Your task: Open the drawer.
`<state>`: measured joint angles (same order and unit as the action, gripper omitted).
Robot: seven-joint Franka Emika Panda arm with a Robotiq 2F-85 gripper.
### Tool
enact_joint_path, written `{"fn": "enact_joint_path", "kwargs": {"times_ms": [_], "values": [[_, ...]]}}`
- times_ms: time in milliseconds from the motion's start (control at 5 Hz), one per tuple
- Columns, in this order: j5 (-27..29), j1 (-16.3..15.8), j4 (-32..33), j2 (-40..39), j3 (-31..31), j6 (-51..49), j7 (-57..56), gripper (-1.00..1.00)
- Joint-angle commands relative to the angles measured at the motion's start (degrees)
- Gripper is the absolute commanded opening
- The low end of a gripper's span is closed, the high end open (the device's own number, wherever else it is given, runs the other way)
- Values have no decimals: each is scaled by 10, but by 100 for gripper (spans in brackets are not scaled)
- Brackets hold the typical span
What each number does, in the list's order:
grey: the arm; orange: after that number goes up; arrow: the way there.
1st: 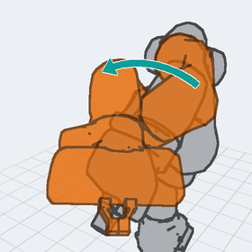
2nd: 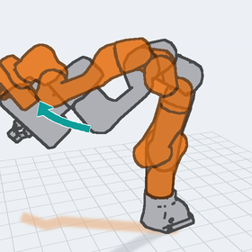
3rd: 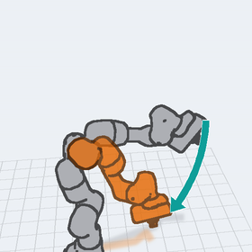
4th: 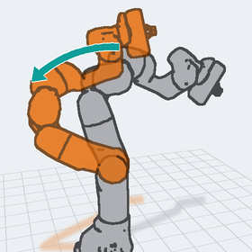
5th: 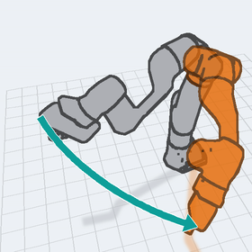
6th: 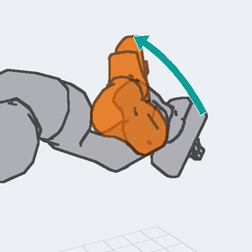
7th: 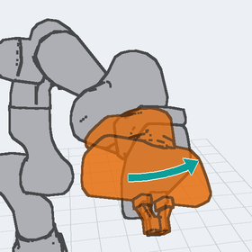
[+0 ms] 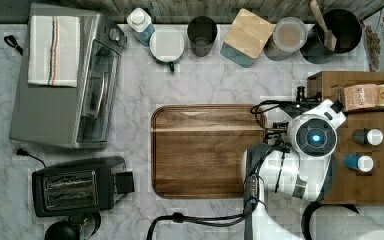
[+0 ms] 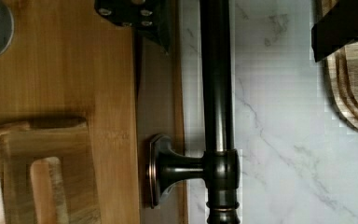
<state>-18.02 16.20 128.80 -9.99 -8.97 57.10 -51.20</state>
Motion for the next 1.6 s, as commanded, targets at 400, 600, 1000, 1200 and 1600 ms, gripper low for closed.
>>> {"fn": "enact_joint_path", "kwargs": {"times_ms": [400, 600, 1000, 1200, 1600], "values": [[8, 6, 26, -67, -4, 100, 38, 100], [-12, 0, 29, -69, -13, 110, 45, 100], [2, 11, 11, -88, 0, 97, -2, 100], [17, 6, 16, -73, 12, 71, 12, 100], [186, -5, 14, -59, 54, 3, -136, 100]]}}
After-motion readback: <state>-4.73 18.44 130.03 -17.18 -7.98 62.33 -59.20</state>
